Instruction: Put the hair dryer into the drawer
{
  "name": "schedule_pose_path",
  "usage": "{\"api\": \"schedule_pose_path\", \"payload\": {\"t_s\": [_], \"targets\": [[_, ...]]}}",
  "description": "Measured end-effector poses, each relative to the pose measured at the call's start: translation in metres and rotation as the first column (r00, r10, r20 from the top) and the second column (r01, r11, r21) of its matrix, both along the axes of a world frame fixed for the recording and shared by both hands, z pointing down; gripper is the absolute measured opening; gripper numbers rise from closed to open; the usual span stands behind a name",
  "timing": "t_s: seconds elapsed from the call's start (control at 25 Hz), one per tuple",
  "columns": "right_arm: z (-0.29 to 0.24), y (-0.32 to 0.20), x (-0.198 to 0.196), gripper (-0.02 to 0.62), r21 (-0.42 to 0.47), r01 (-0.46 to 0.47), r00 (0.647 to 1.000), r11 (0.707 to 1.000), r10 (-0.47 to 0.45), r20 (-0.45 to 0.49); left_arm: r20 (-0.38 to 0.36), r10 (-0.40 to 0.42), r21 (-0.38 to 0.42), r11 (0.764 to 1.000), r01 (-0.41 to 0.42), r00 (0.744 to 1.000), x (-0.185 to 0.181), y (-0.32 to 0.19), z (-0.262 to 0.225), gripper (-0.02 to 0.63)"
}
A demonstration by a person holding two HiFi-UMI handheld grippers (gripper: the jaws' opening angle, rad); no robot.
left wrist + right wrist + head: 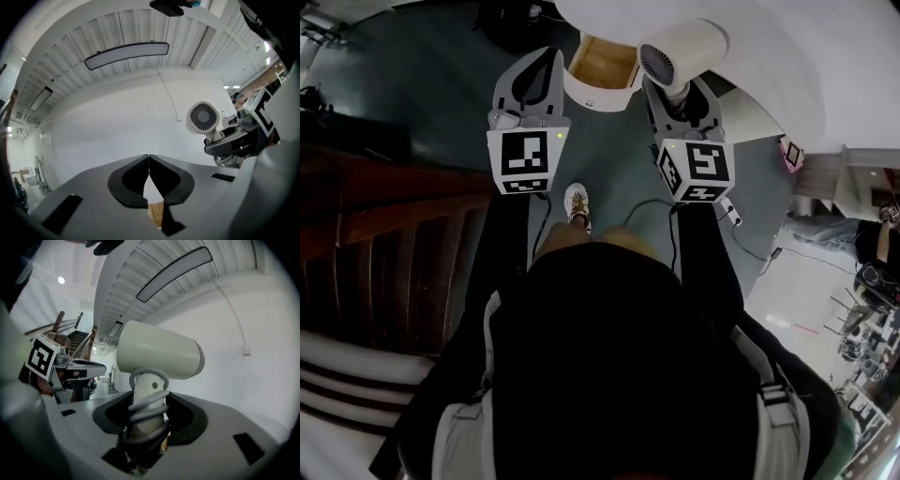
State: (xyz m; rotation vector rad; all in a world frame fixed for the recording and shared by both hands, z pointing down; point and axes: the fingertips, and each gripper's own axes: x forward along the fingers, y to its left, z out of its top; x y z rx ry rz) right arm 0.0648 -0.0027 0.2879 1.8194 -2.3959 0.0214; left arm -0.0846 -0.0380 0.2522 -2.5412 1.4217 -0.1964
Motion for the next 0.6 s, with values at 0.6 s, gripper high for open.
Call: {"api": "schedule_pose_path", "payload": {"t_s": [0.6], "targets": [[0.006,-0.089,-0.016,0.227,-0.013,-0.088,0.996,0.996,0.088,-0.023,-0.003,0.100,-0.020,0.995,-0.100,0.995,-0.011,-0.102,0.013,0.016]]}}
